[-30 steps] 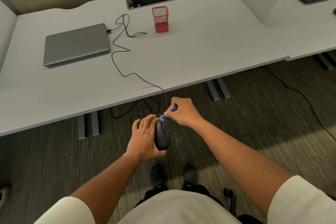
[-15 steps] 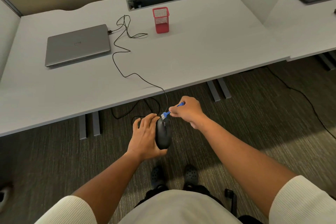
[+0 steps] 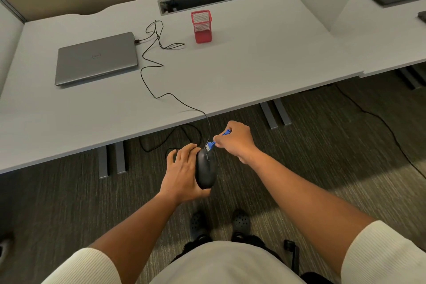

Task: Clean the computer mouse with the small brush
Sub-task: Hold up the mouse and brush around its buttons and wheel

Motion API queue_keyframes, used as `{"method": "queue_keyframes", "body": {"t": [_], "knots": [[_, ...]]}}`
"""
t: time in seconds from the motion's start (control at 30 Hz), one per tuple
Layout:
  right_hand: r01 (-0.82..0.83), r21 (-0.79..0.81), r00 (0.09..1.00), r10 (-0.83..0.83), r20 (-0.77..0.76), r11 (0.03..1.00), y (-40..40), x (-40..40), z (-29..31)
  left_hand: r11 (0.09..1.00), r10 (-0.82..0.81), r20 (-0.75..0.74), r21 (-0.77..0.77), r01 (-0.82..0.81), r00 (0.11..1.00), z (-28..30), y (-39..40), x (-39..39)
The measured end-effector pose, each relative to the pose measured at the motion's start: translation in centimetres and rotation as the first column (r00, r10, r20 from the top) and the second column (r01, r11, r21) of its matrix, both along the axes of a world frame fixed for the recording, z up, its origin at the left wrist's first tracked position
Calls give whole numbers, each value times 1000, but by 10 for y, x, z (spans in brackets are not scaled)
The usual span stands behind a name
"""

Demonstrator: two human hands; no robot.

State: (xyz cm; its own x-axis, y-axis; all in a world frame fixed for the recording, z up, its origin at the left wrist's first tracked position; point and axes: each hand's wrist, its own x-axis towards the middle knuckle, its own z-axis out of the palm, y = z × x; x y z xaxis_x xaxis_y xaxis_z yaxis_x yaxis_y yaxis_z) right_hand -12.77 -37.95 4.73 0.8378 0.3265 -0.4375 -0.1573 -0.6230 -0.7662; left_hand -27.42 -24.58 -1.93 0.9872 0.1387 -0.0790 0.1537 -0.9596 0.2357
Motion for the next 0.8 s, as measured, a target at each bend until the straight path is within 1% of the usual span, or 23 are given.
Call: {"method": "queue_keyframes", "body": {"t": [0.07, 0.1, 0.13, 0.2, 0.27, 0.3, 0.33, 0.4, 0.43, 0.5, 0.53, 0.63, 0.67, 0.7, 0.8], "knots": [[-122, -4, 990, 122, -78, 992, -3, -1, -1, 1000, 3, -9, 0, -3, 1000, 0, 1, 0], [-153, -15, 985, 151, -87, 988, -3, -1, -2, 1000, 4, -13, 1, -4, 1000, -1, 1, -1], [-152, -37, 987, 149, -62, 988, -4, -1, -3, 1000, 5, -15, -1, -5, 1000, -1, 1, -2], [-100, -106, 992, 108, 70, 989, -4, 2, -6, 1000, 5, -11, -8, -5, 1000, -1, 2, -3], [-80, -124, 983, 99, 154, 989, -5, 4, -7, 1000, 7, -14, -6, -7, 1000, -1, 3, -4], [-115, -112, 981, 130, 143, 987, -6, 4, -7, 1000, 8, -16, -5, -8, 1000, -1, 3, -3], [-186, -96, 975, 196, 106, 978, -6, 5, -6, 1000, 7, -18, -5, -7, 1000, -1, 4, -3], [-344, -53, 939, 345, 15, 938, -8, 6, -1, 1000, 3, -24, -7, -3, 1000, -1, 4, -3], [-382, -18, 924, 381, -24, 924, -9, 8, 1, 1000, 4, -28, -9, -5, 1000, -1, 5, -5], [-361, 68, 927, 366, -80, 930, -11, 13, 3, 1000, 7, -26, -16, -8, 1000, -2, 6, -7], [-338, 65, 937, 342, -71, 939, -12, 14, 2, 1000, 7, -18, -19, -8, 1000, -2, 7, -8], [-270, -82, 955, 277, 103, 959, -10, 14, -5, 1000, 6, 4, -26, -6, 1000, -2, 6, -8], [-245, -92, 958, 255, 128, 965, -10, 13, -5, 1000, 6, 13, -29, -5, 1000, -2, 6, -7], [-246, -75, 961, 253, 110, 966, -9, 13, -6, 999, 5, 22, -33, -4, 1000, -2, 5, -7], [-333, 96, 935, 341, -96, 938, -12, 13, -2, 999, -1, 39, -53, 3, 999, -2, 5, -8]]}}
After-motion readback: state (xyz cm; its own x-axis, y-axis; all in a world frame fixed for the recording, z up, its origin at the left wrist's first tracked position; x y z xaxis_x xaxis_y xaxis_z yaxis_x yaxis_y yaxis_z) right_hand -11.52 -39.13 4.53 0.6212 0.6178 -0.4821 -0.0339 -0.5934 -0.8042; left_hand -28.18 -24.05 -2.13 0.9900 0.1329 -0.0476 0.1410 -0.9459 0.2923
